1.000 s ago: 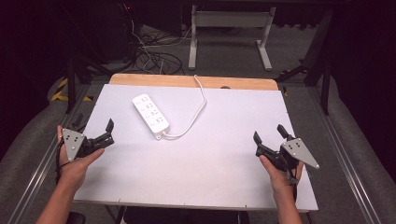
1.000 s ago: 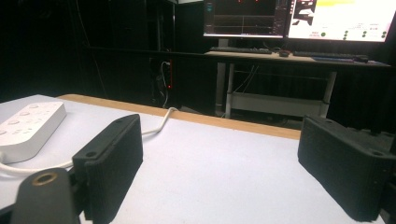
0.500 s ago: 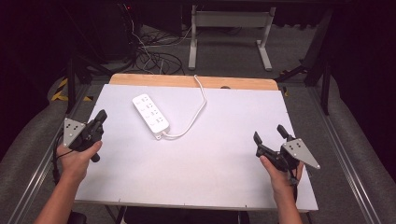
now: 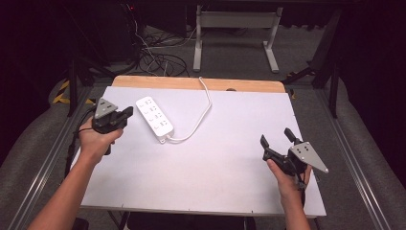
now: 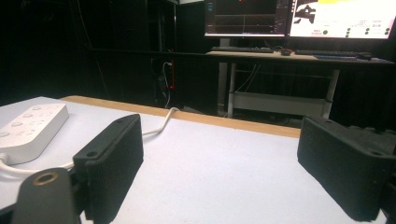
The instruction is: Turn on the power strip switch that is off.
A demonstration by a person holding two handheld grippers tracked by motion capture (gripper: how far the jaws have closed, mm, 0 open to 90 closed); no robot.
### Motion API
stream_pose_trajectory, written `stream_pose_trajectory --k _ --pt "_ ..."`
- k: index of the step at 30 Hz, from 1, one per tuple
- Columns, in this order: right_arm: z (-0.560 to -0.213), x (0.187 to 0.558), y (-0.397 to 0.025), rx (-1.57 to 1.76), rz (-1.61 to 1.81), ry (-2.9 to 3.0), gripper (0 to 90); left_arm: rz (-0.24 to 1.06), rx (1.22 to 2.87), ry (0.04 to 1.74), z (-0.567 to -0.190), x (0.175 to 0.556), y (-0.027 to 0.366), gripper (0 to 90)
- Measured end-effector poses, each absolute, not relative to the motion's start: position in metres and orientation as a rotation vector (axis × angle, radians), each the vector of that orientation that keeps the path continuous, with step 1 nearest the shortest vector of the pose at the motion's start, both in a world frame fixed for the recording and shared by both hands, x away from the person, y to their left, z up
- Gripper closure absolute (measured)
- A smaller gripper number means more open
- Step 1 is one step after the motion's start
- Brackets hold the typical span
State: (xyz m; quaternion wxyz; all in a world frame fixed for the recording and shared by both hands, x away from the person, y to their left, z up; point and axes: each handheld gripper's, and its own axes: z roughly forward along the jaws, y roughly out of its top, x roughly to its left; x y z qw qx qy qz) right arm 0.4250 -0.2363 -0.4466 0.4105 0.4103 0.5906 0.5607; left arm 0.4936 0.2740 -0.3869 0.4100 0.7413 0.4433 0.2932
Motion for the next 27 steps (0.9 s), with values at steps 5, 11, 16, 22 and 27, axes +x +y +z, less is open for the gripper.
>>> stream_pose_trajectory --k 5,11,16,22,27 --pt "-0.447 0.426 -0.237 1.032 1.416 1.491 14.9 0.651 2.050 1.154 -0.394 0.518 0.248 90.0" --pt "-0.447 0.426 -0.237 1.039 1.412 1.493 14.9 0.563 2.228 1.220 -0.411 0.545 0.219 90.0" --pt "-0.448 0.427 -0.239 1.043 1.415 1.494 14.9 0.484 2.274 1.267 -0.421 0.556 0.210 90.0" --pt "-0.448 0.427 -0.239 1.047 1.412 1.493 14.9 0.472 2.296 1.310 -0.428 0.561 0.212 90.0" --pt "-0.448 0.427 -0.237 1.045 1.415 1.495 14.9 0.476 2.304 1.318 -0.429 0.562 0.211 90.0"
